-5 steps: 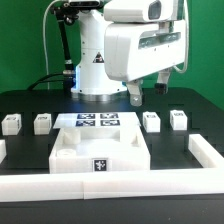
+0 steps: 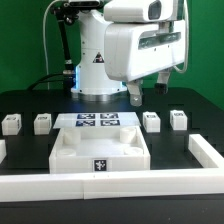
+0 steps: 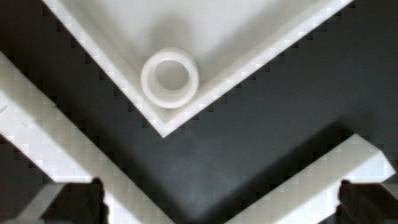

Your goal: Assemble square table

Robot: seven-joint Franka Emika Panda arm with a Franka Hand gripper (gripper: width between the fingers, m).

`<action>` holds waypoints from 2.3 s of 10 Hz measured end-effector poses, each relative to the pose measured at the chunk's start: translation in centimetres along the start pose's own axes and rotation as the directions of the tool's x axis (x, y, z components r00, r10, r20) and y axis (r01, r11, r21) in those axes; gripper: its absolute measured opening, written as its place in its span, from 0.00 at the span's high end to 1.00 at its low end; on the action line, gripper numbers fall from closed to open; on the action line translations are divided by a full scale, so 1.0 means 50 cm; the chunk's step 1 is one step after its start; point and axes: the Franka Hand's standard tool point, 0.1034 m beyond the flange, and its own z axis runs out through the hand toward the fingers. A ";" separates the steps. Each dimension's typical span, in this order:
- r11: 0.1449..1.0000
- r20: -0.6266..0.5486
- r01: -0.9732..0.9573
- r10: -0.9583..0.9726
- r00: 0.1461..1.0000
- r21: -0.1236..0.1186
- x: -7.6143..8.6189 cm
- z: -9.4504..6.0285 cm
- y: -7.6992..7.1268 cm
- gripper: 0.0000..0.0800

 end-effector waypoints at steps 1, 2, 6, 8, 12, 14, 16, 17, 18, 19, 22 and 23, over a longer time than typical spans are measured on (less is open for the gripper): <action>1.000 0.000 0.000 0.000 1.000 0.000 0.000 0.000 0.000 0.19; 1.000 -0.004 0.029 -0.029 1.000 -0.006 -0.001 0.001 0.001 0.19; 0.904 0.002 0.427 -0.427 0.904 -0.022 -0.058 0.036 -0.024 0.19; 0.905 0.006 0.425 -0.425 0.905 -0.012 -0.067 0.040 -0.022 0.19; 0.819 0.006 0.574 -0.574 0.819 -0.026 -0.099 0.063 -0.033 0.19; 0.760 0.015 0.650 -0.650 0.760 -0.001 -0.134 0.081 -0.045 0.19; 0.763 0.014 0.646 -0.646 0.763 0.011 -0.159 0.088 -0.041 0.19; 0.762 0.014 0.647 -0.647 0.762 0.012 -0.158 0.089 -0.042 0.19; 0.764 0.014 0.645 -0.646 0.764 0.013 -0.160 0.090 -0.042 0.19; 0.764 0.014 0.645 -0.645 0.764 0.017 -0.163 0.093 -0.043 0.19; 0.776 0.001 0.630 -0.631 0.776 0.026 -0.217 0.140 -0.076 0.19; 0.778 -0.002 0.627 -0.628 0.779 0.030 -0.227 0.152 -0.085 0.19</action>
Offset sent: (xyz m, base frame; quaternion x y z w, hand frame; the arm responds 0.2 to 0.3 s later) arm -0.0259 -0.0124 -0.0032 -0.0604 0.0088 -0.2698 0.9610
